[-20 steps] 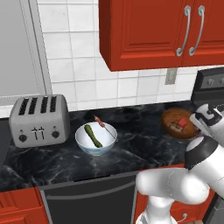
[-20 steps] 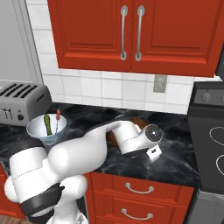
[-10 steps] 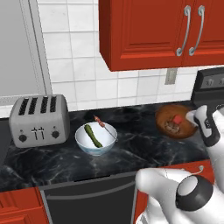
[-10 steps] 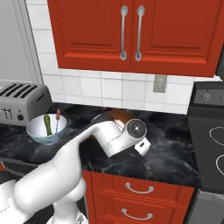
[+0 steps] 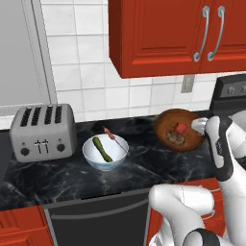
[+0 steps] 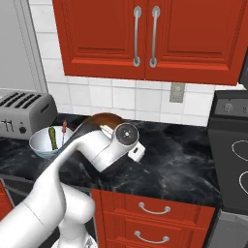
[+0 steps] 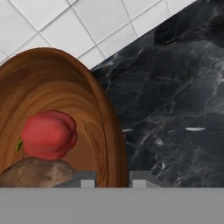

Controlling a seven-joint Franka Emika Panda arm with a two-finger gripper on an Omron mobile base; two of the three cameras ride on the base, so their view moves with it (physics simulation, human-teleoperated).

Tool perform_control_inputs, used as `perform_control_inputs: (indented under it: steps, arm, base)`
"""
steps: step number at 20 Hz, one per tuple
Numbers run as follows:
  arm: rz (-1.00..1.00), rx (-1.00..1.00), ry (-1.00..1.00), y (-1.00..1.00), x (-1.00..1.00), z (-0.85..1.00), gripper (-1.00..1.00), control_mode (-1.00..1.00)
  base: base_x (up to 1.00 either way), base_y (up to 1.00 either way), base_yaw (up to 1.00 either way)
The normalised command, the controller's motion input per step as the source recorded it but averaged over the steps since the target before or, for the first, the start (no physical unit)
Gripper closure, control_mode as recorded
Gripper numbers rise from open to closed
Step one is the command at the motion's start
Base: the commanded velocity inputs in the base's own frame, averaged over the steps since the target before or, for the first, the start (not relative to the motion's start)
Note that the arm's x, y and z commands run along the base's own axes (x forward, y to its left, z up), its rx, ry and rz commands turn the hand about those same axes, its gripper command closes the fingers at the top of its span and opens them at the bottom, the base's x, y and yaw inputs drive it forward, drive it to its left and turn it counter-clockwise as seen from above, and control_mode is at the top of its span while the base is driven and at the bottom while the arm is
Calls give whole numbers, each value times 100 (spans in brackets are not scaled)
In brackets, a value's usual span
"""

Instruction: Place the bowl containing the potato and bell pepper in the microwave. Close the microwave door and press the start button to microwave the meal.

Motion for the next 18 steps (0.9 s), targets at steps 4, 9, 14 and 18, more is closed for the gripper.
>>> perform_control_inputs:
  steps: [4, 9, 14, 18]
  arm:
    - [13, 4, 0, 64, -21, 44, 100, -100]
    - [13, 15, 3, 49, -26, 27, 100, -100]
    - [9, 19, 7, 15, -41, 17, 100, -100]
    - [-1, 0, -1, 0, -70, 11, 100, -100]
  base:
    - [0, 0, 0]
    - [0, 0, 0]
    - [0, 0, 0]
    - [0, 0, 0]
